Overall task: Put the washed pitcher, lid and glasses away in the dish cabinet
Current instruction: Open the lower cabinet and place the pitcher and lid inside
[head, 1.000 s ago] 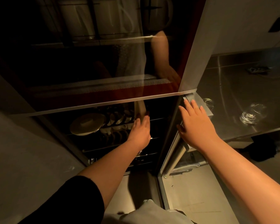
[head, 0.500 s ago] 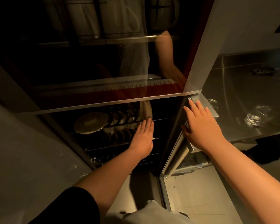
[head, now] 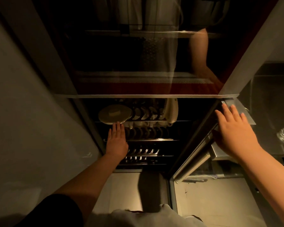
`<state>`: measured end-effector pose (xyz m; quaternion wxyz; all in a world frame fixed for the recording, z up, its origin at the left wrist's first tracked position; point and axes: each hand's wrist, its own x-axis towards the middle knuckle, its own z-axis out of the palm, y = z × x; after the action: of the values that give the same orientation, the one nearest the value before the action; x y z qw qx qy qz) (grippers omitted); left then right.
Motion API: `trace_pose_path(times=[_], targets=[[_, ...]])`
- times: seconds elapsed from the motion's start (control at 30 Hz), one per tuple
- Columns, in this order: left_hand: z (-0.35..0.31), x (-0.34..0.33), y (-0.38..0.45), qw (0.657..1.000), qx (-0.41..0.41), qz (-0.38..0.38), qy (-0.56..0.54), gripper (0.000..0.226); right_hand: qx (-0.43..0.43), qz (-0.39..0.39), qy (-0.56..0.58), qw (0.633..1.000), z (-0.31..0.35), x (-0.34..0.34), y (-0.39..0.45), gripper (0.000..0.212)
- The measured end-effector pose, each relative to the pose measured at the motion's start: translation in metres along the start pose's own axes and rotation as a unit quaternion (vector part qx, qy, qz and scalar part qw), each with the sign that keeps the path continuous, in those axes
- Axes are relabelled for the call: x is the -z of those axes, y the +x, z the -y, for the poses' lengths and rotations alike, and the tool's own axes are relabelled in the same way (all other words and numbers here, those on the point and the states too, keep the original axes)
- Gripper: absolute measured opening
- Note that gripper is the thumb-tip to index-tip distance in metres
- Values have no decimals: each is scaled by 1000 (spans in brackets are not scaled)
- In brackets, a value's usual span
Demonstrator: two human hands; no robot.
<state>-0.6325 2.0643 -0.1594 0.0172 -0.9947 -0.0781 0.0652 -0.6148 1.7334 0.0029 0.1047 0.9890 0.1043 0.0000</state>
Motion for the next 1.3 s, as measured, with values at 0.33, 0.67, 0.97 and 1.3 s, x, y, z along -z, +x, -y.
trace_pose_path(times=[0.33,0.67,0.97,1.3], targets=[[10,-2,5,1000,-19,9,14,77,-13,-4,-46,999,3,-5,1,73],[17,-2,14,999,-25,22,16,78,-25,-2,-46,999,13,-4,3,72],[27,7,31,995,-48,74,36,68,-51,18,-52,997,22,1,4,73],[29,10,37,993,-62,95,18,68,-70,17,-38,997,29,4,7,71]])
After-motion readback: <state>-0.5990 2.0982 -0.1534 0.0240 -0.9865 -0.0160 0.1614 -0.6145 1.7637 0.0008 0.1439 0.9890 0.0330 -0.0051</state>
